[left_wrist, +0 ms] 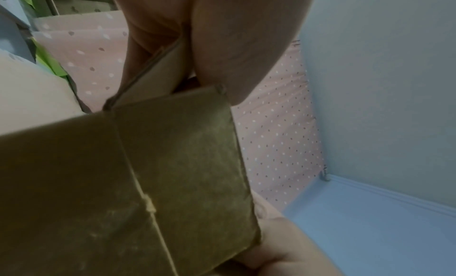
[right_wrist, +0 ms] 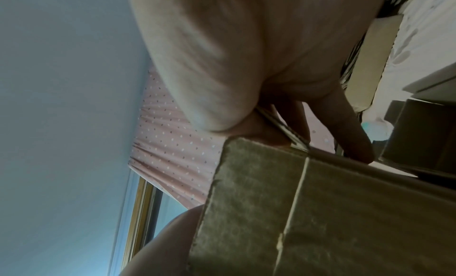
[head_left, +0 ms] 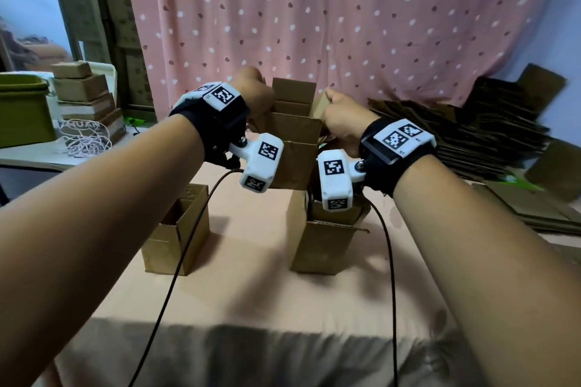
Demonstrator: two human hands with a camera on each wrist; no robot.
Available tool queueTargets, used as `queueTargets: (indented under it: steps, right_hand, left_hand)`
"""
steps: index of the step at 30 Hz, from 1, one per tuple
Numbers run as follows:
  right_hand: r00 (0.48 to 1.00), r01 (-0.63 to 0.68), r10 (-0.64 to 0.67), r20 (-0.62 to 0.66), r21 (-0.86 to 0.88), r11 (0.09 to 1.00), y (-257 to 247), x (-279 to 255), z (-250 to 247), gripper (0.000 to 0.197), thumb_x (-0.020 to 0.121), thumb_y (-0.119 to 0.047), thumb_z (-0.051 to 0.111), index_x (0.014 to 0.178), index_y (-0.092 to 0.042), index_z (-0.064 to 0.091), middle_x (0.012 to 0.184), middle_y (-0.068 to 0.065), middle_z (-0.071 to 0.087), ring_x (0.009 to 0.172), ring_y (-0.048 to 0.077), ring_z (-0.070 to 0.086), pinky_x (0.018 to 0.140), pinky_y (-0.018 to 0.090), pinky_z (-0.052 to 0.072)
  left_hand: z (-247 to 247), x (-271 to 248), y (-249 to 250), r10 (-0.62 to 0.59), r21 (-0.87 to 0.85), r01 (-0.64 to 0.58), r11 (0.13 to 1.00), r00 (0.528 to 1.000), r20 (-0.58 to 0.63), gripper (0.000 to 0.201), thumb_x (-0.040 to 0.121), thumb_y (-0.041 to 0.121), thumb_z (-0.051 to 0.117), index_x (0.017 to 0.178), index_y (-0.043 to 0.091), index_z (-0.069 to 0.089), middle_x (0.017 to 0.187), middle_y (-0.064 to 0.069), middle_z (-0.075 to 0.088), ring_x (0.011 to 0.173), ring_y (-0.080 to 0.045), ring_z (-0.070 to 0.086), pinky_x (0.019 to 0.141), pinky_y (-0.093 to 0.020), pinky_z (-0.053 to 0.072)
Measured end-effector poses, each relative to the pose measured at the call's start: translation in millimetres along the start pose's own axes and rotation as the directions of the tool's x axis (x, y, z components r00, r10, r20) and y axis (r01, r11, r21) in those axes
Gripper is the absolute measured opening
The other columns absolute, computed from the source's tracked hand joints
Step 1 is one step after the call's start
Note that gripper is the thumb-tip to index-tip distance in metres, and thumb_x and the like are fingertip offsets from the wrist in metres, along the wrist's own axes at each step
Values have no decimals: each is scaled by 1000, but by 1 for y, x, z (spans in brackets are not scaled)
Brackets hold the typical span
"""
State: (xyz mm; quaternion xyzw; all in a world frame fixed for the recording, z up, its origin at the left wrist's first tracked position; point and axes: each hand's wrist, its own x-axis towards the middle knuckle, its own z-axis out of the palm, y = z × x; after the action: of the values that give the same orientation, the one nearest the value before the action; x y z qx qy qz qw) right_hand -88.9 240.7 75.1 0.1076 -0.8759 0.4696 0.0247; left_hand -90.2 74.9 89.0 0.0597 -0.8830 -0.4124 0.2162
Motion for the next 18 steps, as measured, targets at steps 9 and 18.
queueTargets:
  steps: [9, 18]
  right_hand:
    - [998, -35, 36, -52, 22, 999, -15, 11, -23, 80, 93, 10, 34, 161, -25, 10, 155, 18, 37, 120, 38, 59, 96, 56, 54]
    - [995, -88, 91, -41, 67, 994, 37, 45, -32, 63, 75, -9, 39, 135, -28, 46, 119, 28, 64, 101, 58, 65, 74, 65, 48]
  left_hand:
    - [-1, 4, 27, 2, -37, -3, 999, 1000, -31, 29, 92, 10, 50, 116, 5, 65, 99, -12, 65, 91, -30, 65, 73, -37, 58]
    - [20, -3, 26, -65, -107, 70, 992, 997, 52, 27, 98, 12, 49, 122, 5, 59, 101, -14, 64, 89, -31, 66, 79, -43, 60]
